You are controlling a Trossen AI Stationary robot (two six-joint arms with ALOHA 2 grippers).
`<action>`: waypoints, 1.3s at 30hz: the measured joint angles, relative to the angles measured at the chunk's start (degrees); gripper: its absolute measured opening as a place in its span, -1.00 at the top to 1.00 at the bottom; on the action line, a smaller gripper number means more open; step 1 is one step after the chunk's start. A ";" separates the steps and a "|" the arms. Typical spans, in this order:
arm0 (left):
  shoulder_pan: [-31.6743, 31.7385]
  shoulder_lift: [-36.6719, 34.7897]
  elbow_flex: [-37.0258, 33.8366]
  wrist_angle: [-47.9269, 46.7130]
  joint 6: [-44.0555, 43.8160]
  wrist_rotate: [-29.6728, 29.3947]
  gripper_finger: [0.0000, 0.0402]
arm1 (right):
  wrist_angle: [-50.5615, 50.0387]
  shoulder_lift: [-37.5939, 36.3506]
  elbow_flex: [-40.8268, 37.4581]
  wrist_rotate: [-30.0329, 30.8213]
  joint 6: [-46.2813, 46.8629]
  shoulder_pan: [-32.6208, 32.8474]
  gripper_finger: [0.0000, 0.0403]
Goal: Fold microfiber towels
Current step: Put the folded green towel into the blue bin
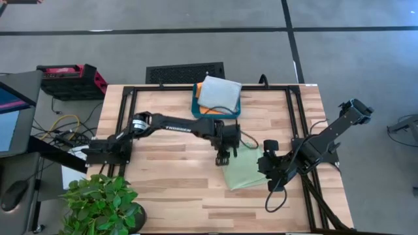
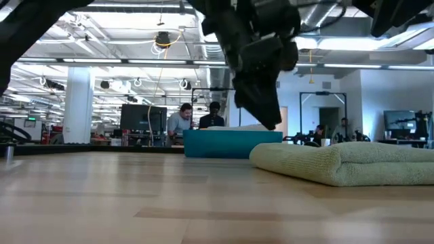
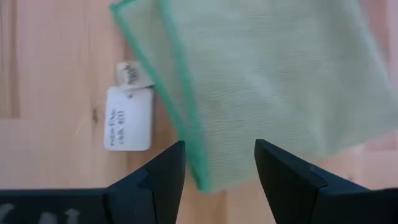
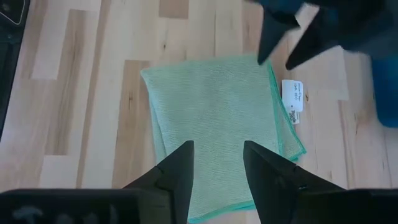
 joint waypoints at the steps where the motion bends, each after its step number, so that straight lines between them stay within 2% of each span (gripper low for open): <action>1: 0.46 0.33 0.00 -0.16 -0.11 0.66 0.08 | 0.04 -0.01 -0.04 0.00 -0.01 0.00 0.20; 4: -0.01 0.67 -0.17 -1.69 4.08 -0.26 0.08 | 0.04 0.00 -1.14 -0.02 -0.33 0.04 0.20; 7: -3.02 -0.16 -0.06 -1.06 6.47 -3.16 0.08 | -0.44 0.00 -2.65 -1.71 1.18 0.37 0.20; 15: -14.88 -0.04 0.00 0.04 7.08 -17.95 0.08 | 3.22 0.14 -7.62 -2.97 5.45 8.45 0.21; 20: -19.83 0.28 -0.04 4.45 5.37 -26.02 0.08 | 9.66 3.99 -12.14 -2.94 4.78 12.38 0.21; 26: -22.17 0.96 0.06 11.53 3.65 -27.26 0.08 | 13.47 13.81 -13.70 -2.53 3.21 12.01 0.21; 30: -23.57 3.31 -0.02 14.38 3.65 -28.38 0.08 | 13.50 19.22 -13.65 -0.20 3.16 11.13 0.21; 35: -24.94 5.75 0.08 16.46 3.67 -32.62 0.08 | 13.36 21.61 -13.61 0.87 3.02 11.26 0.21; 39: -25.28 6.06 0.00 17.02 2.80 -33.29 0.08 | 13.21 21.30 -13.55 1.99 3.36 11.88 0.21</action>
